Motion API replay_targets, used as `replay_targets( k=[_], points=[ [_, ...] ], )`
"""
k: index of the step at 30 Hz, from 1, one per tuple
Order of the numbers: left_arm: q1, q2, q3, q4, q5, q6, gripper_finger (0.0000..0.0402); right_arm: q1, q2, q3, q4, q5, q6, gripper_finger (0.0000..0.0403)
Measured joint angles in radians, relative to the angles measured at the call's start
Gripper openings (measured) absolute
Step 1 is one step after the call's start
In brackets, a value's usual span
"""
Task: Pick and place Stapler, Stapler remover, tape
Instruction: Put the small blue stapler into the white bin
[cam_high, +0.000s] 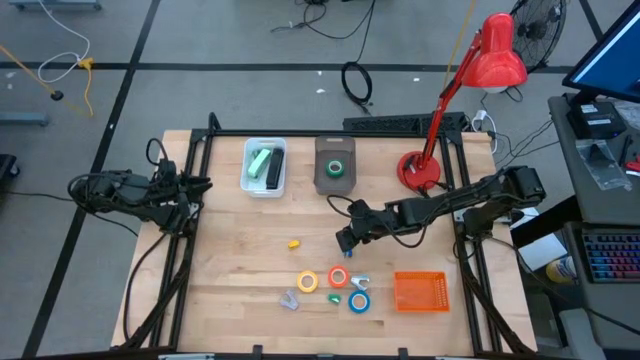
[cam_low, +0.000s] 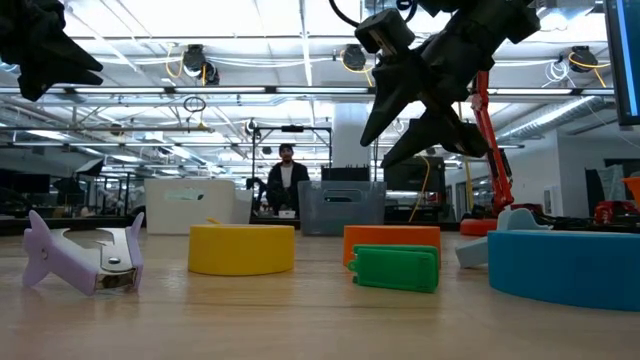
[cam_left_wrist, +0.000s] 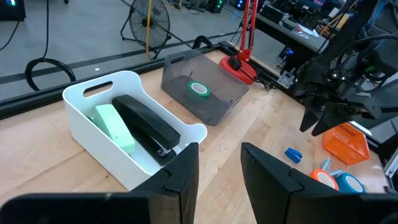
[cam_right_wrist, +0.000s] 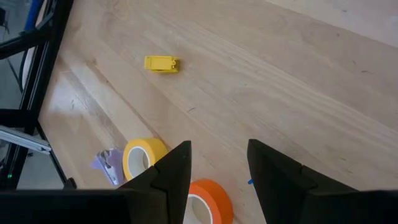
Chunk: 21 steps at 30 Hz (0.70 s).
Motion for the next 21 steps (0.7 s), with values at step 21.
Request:
replay_targets(
  k=[21],
  points=[
    [0.0,0.0,0.0,0.0,0.0,0.0,0.0122,-0.026,0.0,0.0,-0.01,-0.14,0.084,0.0153]
  ],
)
